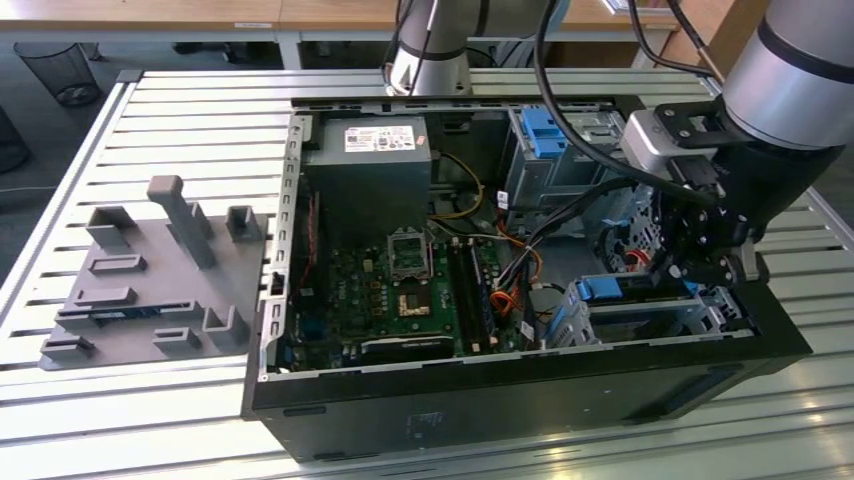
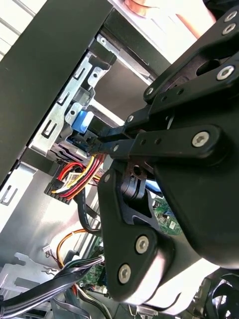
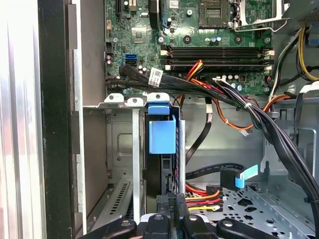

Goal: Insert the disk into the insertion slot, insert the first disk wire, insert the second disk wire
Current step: 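Insert the first disk wire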

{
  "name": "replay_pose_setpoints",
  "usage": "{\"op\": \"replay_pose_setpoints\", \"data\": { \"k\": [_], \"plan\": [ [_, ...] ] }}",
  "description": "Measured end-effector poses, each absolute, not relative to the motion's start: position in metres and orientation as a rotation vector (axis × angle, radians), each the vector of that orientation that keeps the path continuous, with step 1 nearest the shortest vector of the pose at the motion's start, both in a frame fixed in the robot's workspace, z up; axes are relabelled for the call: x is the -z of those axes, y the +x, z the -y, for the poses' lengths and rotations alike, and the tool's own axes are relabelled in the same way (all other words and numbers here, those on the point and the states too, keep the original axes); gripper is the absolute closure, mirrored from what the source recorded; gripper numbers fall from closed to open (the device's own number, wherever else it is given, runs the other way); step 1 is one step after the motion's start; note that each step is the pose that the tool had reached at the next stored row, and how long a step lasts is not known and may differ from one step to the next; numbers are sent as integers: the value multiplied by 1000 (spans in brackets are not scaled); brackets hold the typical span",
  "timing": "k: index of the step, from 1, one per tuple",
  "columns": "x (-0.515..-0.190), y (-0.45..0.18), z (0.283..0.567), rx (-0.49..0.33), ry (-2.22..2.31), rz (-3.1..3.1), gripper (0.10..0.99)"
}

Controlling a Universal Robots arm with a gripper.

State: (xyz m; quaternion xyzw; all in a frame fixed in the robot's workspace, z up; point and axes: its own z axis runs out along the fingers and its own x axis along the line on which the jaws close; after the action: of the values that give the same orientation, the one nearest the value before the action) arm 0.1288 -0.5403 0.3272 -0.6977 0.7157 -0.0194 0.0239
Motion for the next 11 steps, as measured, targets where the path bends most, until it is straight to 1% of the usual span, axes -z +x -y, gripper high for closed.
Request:
{"op": "replay_pose_setpoints", "data": {
  "k": [2, 3, 11],
  "plan": [
    [-327, 129, 540, 59, -2159, -2215, 910],
    [-327, 129, 540, 59, -2159, -2215, 847],
    [-334, 129, 540, 60, -2159, -2215, 847]
  ]
}}
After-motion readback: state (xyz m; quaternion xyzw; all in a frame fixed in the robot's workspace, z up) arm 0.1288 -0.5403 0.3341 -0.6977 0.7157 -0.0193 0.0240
